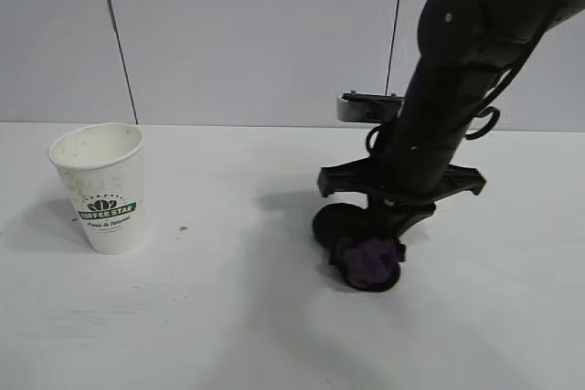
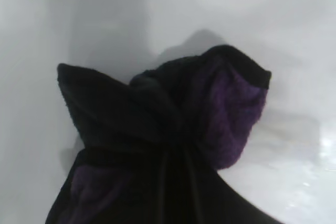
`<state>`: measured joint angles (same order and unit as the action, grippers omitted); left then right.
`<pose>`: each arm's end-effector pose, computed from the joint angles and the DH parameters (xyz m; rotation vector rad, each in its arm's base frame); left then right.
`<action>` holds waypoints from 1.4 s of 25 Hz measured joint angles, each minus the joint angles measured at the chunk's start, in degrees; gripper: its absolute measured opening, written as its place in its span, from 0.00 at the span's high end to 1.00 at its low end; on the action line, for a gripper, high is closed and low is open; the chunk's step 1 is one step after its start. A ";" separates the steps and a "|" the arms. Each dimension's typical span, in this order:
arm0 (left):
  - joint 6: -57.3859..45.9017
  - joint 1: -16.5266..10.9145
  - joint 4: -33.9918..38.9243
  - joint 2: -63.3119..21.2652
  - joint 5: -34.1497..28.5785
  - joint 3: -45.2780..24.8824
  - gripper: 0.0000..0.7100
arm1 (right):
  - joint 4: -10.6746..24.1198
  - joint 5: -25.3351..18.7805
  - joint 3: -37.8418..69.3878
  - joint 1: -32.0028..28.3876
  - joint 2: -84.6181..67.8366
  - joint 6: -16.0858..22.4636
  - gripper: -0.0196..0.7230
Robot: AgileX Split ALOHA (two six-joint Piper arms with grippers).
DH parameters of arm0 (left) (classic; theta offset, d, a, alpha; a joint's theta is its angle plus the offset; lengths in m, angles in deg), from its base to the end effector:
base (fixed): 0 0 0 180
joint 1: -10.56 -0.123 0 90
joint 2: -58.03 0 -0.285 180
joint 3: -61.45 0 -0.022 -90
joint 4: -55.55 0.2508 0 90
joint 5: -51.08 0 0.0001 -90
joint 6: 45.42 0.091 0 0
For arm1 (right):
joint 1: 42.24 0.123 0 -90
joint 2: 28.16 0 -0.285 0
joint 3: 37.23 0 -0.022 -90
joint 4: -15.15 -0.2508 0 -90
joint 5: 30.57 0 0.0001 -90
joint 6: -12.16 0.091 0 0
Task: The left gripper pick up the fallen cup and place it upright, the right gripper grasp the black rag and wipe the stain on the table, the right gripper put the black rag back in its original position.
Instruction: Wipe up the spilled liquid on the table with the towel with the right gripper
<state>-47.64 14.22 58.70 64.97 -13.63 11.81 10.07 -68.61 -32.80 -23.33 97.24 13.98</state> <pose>-0.0077 0.0050 0.2667 0.0219 2.1155 0.0055 0.3682 0.1314 0.1227 -0.3437 2.9209 0.1460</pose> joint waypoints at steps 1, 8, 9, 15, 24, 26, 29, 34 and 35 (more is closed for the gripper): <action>0.00 0.00 0.00 0.00 0.00 0.00 0.02 | 0.55 -1.54 0.00 -0.77 -0.04 0.15 0.94; 0.00 0.00 0.00 0.00 0.00 0.00 0.02 | -11.87 -8.39 0.05 2.20 0.08 -11.81 0.94; 0.00 0.00 0.00 0.00 0.00 0.00 0.02 | -15.81 -7.44 0.05 3.56 0.30 -14.42 0.94; 0.00 0.00 0.00 0.00 0.00 0.00 0.02 | -25.93 7.16 0.16 13.39 0.43 -21.01 0.94; 0.00 0.00 0.00 0.00 0.00 0.00 0.02 | -8.94 1.97 0.16 9.07 0.43 -7.72 0.94; 0.00 0.00 0.00 0.00 0.00 0.00 0.02 | -4.81 -0.82 0.16 6.78 0.43 -5.75 0.94; 0.00 0.00 0.00 0.00 0.00 0.00 0.02 | 0.89 -3.08 0.08 3.30 0.08 -2.70 0.94; 0.00 0.00 0.00 0.00 0.00 0.00 0.02 | 4.15 -3.90 0.08 -1.55 -0.23 0.06 0.94; 0.00 0.00 0.00 0.00 0.00 0.00 0.02 | 4.10 -3.90 0.08 -1.70 -0.23 0.06 0.94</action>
<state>-47.64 14.22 58.70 64.97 -13.63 11.81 14.17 -72.51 -32.72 -25.04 97.01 14.04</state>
